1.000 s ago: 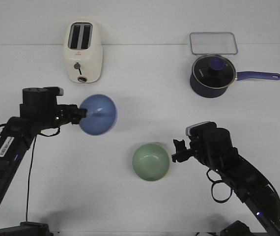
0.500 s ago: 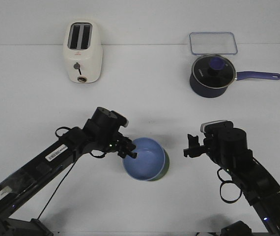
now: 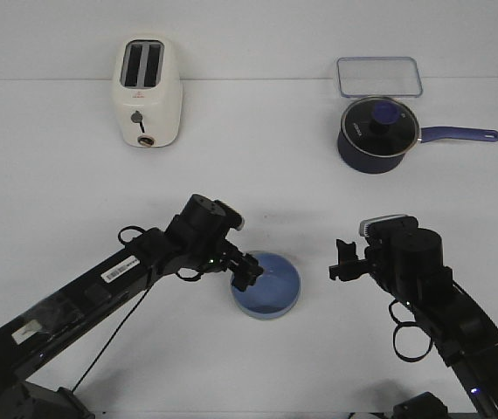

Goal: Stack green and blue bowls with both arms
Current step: 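Open the left gripper and withdraw both grippers from the bowls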

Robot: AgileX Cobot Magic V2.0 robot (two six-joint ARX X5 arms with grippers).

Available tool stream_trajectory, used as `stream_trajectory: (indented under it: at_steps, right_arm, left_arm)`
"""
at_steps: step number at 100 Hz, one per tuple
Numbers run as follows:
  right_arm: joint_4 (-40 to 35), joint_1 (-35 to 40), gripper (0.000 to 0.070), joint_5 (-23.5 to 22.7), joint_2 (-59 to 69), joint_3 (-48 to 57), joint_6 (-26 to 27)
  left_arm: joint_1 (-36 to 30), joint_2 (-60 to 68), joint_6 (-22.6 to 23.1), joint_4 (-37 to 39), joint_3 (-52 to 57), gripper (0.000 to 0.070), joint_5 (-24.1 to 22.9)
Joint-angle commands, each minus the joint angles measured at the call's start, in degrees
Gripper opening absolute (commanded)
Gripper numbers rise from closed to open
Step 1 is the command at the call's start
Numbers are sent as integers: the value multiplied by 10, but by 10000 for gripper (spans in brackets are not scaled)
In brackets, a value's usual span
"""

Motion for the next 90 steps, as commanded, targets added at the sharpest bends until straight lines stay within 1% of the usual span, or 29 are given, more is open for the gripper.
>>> stream_trajectory:
  at_steps: [1, 10, 20, 23, 27, 30, 33, 38, 39, 40, 41, 49, 56, 60, 69, 76, 83, 90]
  right_arm:
    - [6, 2, 409, 2, 2, 9, -14]
    - [7, -3, 409, 2, 2, 9, -21]
    - [14, -12, 409, 2, -2, 9, -40]
    - [17, -15, 406, 2, -5, 9, -44]
    - [21, -19, 374, 2, -11, 8, -47]
    - [24, -22, 312, 2, -17, 8, -48]
    - [26, -26, 219, 2, -24, 7, -48]
    - [37, -31, 30, 3, -40, 2, -50]
    - [40, -32, 0, 4, -44, 0, -51]
    - [43, -33, 0, 4, -48, -2, -51]
    - [48, -33, 0, 5, -52, -5, -52]
    - [83, -39, 1, 20, -94, -34, -55]
    - [122, -43, 1, 30, -141, -75, -65]
    - [152, -44, 1, 36, -170, -105, -76]
    - [236, -49, 1, 38, -242, -180, -101]
    - [294, -51, 1, 51, -291, -233, -103]
    - [323, -51, 1, 72, -323, -271, -102]
    - [325, -51, 1, 103, -337, -290, -103]
  left_arm:
    - [8, -22, 1, 10, 10, 456, -9]
    - [30, -61, 2, 8, 10, 455, -47]
    - [66, -117, 13, 4, 10, 445, -113]
    - [78, -134, 18, 3, 10, 424, -133]
    - [96, -158, 25, 0, 10, 351, -160]
    - [110, -175, 33, -3, 10, 279, -176]
    - [125, -193, 40, -9, 10, 191, -189]
    - [150, -219, 54, -21, 9, 0, -200]
    - [155, -225, 56, -23, 8, 0, -202]
    - [160, -231, 57, -25, 7, 1, -204]
    - [165, -236, 58, -26, 5, 19, -206]
    - [204, -284, 62, -20, -20, 13, -222]
    - [237, -336, 63, 10, -70, 13, -236]
    - [254, -371, 63, 39, -108, 13, -241]
    - [291, -456, 64, 129, -216, 13, -245]
    - [314, -523, 65, 207, -304, 12, -245]
    - [331, -581, 64, 277, -382, 12, -245]
    - [345, -623, 64, 323, -437, 12, -246]
